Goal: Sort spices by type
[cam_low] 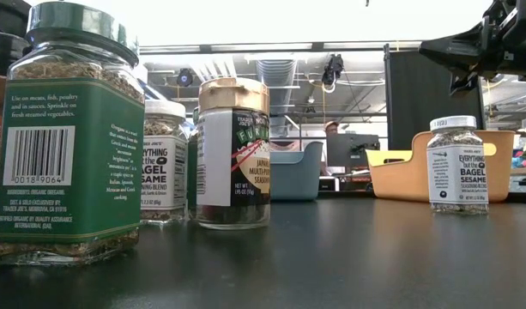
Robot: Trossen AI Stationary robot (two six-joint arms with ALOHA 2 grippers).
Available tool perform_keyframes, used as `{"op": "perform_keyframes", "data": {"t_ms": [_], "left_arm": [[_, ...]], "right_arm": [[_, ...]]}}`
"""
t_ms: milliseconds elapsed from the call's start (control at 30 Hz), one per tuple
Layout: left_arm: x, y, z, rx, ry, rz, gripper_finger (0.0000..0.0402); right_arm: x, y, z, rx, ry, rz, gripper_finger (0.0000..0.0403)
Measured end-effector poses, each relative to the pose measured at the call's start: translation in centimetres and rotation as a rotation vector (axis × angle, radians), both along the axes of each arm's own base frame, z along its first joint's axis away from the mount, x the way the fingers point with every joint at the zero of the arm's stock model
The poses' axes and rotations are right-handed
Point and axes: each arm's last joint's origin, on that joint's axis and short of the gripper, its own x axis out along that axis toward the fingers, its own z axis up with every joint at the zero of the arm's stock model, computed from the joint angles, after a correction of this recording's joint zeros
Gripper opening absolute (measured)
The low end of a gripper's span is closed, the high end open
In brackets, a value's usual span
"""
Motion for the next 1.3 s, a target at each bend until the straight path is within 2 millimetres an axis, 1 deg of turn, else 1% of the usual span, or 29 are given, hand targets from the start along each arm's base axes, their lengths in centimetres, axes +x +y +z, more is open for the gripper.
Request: {"op": "perform_keyframes", "data": {"t_ms": [400, 500, 567, 633, 767, 833, 900, 967, 1033, 1133, 1300], "left_arm": [[0.0, 0.0, 0.2, -0.001, -0.015, 0.011, 0.0000], [0.0, 0.0, 0.2, -0.025, -0.027, 0.003, 0.0000], [0.1, -0.2, 0.8, -0.136, -0.091, -0.045, 0.0000], [0.1, -0.3, 1.7, -0.266, -0.194, -0.100, 0.0000], [-0.2, -0.3, 3.8, -0.425, -0.419, -0.155, 0.0000], [-0.5, -0.3, 4.6, -0.499, -0.508, -0.177, 0.0000], [-0.7, -0.3, 5.1, -0.556, -0.561, -0.195, 0.0000], [-0.7, -0.2, 5.2, -0.578, -0.576, -0.189, 0.0000], [-0.7, -0.1, 5.3, -0.605, -0.600, -0.153, 0.0000], [-0.8, -0.1, 5.5, -0.611, -0.627, -0.152, 0.0000], [-0.9, -0.1, 6.0, -0.585, -0.680, -0.159, 0.0000]], "right_arm": [[0.0, 0.0, 0.1, -0.024, -0.005, -0.006, 0.0013], [0.0, 0.0, 0.1, 0.004, -0.010, 0.001, 0.0013], [0.0, 0.0, 0.1, 0.015, -0.013, 0.003, 0.0013], [-0.1, 0.0, 0.3, 0.010, -0.031, 0.001, 0.0013], [-0.1, 0.0, 0.5, -0.005, -0.023, -0.003, 0.0013], [-0.2, -0.1, 1.2, 0.005, -0.034, -0.024, 0.0013], [-0.4, -0.3, 2.0, 0.027, -0.036, -0.073, 0.0013], [-0.5, -0.4, 2.9, 0.044, -0.009, -0.107, 0.0013], [-0.6, -0.4, 3.7, 0.054, 0.024, -0.106, 0.0013], [-0.7, -0.5, 4.8, 0.075, 0.044, -0.120, 0.0013], [-0.4, -0.6, 5.3, 0.093, 0.080, -0.169, 0.0013]]}}
